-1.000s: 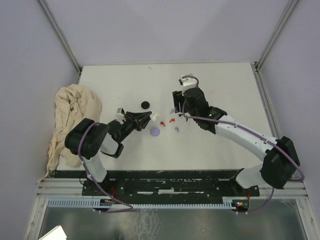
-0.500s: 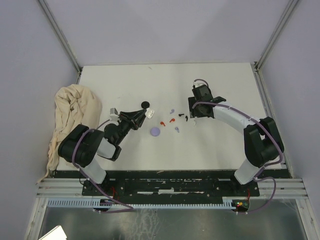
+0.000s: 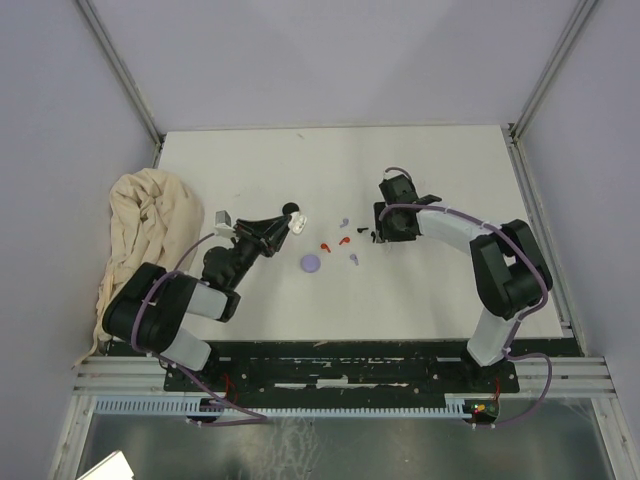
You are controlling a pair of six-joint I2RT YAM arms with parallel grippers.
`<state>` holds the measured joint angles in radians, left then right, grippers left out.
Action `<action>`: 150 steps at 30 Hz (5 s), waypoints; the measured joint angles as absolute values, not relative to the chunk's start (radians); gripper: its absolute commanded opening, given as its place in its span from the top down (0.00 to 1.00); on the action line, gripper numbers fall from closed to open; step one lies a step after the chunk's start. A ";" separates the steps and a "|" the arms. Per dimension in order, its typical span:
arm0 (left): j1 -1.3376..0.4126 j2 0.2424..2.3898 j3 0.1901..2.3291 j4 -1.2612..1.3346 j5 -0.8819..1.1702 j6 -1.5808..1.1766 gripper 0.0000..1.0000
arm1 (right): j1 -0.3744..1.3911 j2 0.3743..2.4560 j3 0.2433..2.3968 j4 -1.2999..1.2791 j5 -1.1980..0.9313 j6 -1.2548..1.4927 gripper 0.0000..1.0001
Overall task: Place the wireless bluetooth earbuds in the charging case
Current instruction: Pick up the earbud from the center of the board, then place the earbud in the charging case.
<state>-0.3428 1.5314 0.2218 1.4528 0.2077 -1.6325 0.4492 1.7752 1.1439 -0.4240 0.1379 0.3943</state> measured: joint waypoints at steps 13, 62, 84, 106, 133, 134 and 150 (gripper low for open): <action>-0.335 1.517 0.221 1.419 0.210 -1.627 0.97 | 0.449 1.814 1.158 -0.426 0.167 0.496 0.49; -0.320 1.518 0.216 1.422 0.213 -1.627 0.97 | 0.447 1.862 1.176 -0.427 0.184 0.571 0.85; -0.320 1.459 0.206 1.348 0.211 -1.575 0.97 | 0.447 1.773 1.167 -0.411 0.201 0.526 0.96; -0.320 1.437 0.212 1.275 0.211 -1.546 0.97 | 0.447 1.649 1.116 -0.352 0.239 0.481 0.97; -0.323 1.437 0.239 1.245 0.212 -1.540 0.97 | 0.447 1.552 1.031 -0.241 0.207 0.423 0.98; -0.323 1.437 0.239 1.243 0.212 -1.540 0.97 | 0.447 1.544 1.026 -0.234 0.202 0.420 0.98; -0.334 1.449 0.270 1.228 0.242 -1.540 0.97 | 0.528 1.480 1.015 -0.106 0.139 0.340 0.99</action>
<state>-0.3344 1.4490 0.2699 1.2282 0.2417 -1.5402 0.5282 1.4796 1.0153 -0.1062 0.1394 0.3397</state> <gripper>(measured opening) 0.314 0.180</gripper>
